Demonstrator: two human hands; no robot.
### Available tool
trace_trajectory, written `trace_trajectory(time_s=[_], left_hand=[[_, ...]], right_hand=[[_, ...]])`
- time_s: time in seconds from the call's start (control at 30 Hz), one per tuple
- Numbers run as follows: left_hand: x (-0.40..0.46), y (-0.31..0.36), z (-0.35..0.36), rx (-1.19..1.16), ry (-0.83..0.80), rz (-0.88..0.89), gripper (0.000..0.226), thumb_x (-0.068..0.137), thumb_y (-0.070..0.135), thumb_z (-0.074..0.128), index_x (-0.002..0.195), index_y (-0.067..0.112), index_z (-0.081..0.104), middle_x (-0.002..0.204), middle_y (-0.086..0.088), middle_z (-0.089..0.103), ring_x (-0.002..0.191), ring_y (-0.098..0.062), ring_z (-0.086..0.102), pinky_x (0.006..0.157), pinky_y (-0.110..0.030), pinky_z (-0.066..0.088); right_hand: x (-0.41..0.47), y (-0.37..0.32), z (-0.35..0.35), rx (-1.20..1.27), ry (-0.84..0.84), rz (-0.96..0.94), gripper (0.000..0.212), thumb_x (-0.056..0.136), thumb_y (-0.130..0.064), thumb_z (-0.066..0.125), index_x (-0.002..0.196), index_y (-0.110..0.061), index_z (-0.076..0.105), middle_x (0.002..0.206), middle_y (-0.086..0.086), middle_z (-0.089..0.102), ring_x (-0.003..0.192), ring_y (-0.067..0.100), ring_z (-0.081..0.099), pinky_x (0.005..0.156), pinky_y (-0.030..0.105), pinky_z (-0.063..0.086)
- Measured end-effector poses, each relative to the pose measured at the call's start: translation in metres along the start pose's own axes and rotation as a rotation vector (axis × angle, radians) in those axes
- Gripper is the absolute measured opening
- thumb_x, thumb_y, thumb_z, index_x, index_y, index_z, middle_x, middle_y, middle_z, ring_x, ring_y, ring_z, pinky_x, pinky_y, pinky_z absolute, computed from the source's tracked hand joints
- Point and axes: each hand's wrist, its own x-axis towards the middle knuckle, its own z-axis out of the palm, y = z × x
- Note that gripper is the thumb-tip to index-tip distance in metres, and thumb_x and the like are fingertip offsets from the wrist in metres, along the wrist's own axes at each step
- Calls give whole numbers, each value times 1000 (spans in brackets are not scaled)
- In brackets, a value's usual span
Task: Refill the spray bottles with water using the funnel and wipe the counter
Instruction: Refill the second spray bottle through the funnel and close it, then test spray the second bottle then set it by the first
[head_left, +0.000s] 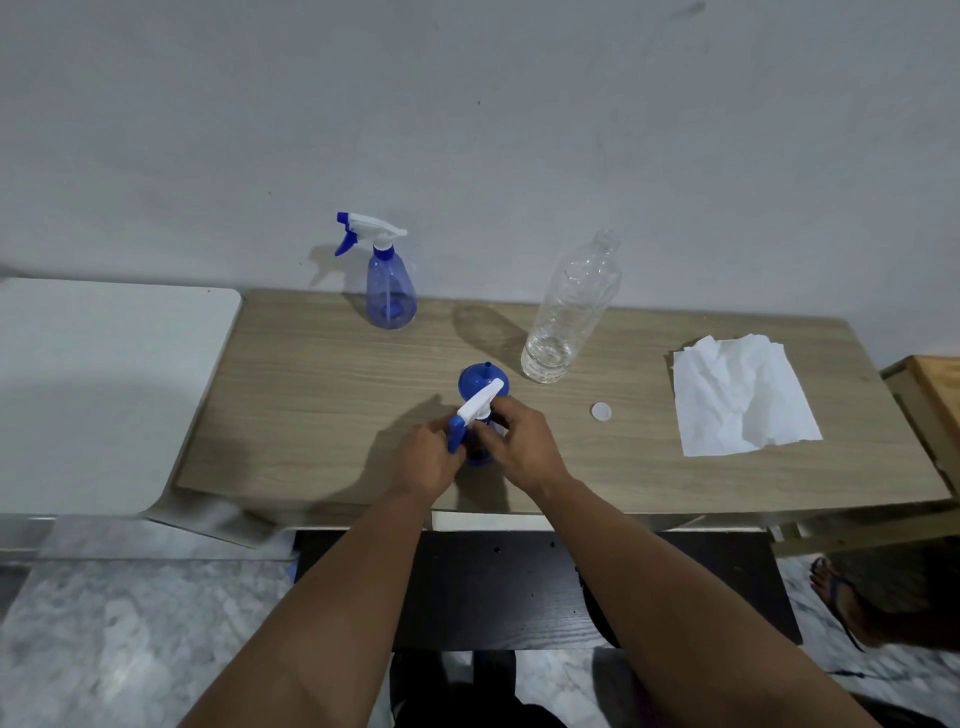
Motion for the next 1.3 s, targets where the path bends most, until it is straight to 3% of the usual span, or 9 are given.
trace_trajectory(time_s=[0.3, 0.5, 0.7, 0.8, 0.93, 1.03, 1.17, 1.23, 1.3], left_hand=[[-1, 1, 4, 77, 23, 12, 10, 89, 11, 65, 89, 2, 69, 80, -15, 70, 72, -32, 65, 63, -36, 49], [-1, 0, 5, 55, 2, -14, 8, 91, 14, 64, 84, 9, 63, 72, -7, 61, 65, -22, 57, 63, -30, 42], [-11, 3, 3, -234, -50, -103, 17, 85, 5, 62, 78, 21, 59, 71, -1, 65, 66, -22, 61, 61, -29, 43], [-19, 2, -10, -468, -49, -94, 29, 78, 10, 71, 95, 33, 65, 78, 11, 72, 74, -6, 68, 66, -20, 48], [-28, 4, -34, -576, -73, -14, 62, 63, 11, 83, 122, 24, 65, 105, 7, 75, 97, -10, 71, 88, -30, 57], [-29, 14, -62, -583, -39, 37, 63, 49, 30, 82, 110, 20, 67, 99, 6, 76, 92, -12, 72, 80, -21, 54], [-28, 13, -109, -490, -121, 79, 53, 64, 22, 89, 112, 24, 68, 103, 5, 75, 99, -13, 71, 87, -25, 55], [-28, 13, -129, -406, -181, 93, 57, 65, 33, 90, 117, 30, 68, 108, 9, 74, 103, -9, 69, 92, -27, 54], [-29, 14, -144, -396, -232, 86, 60, 63, 43, 89, 118, 28, 69, 109, 9, 75, 105, -9, 69, 96, -32, 53]], right_hand=[[-9, 1, 17, 41, 153, 62, 4, 89, -15, 71, 89, -16, 74, 72, -2, 72, 69, 16, 67, 65, 29, 53], [-9, 1, 17, 62, 149, 83, 12, 90, -19, 71, 100, -20, 77, 82, -4, 76, 77, 15, 70, 72, 34, 57], [-8, -14, 18, 171, 160, 149, 23, 85, -13, 74, 106, -21, 72, 88, -3, 76, 81, 15, 72, 76, 38, 60], [-8, -28, 14, 223, 252, 193, 22, 81, -18, 81, 101, -22, 75, 85, -7, 77, 79, 6, 73, 69, 25, 55], [3, -60, 9, 232, 302, 167, 27, 74, -28, 89, 96, -18, 77, 84, -5, 78, 79, 7, 74, 69, 22, 53], [12, -90, 10, 210, 220, 122, 30, 71, -36, 91, 93, -19, 77, 83, -5, 78, 77, 6, 73, 68, 25, 54], [23, -127, 3, 287, -39, 20, 32, 76, -17, 89, 96, 1, 71, 82, 13, 75, 73, 14, 65, 75, 41, 58], [24, -146, 0, 442, -214, -11, 31, 81, -13, 86, 103, 3, 70, 85, 10, 74, 80, 17, 66, 78, 40, 58], [25, -169, 2, 564, -313, -21, 32, 89, -18, 79, 120, -9, 73, 102, 4, 77, 89, 17, 67, 79, 30, 57]])
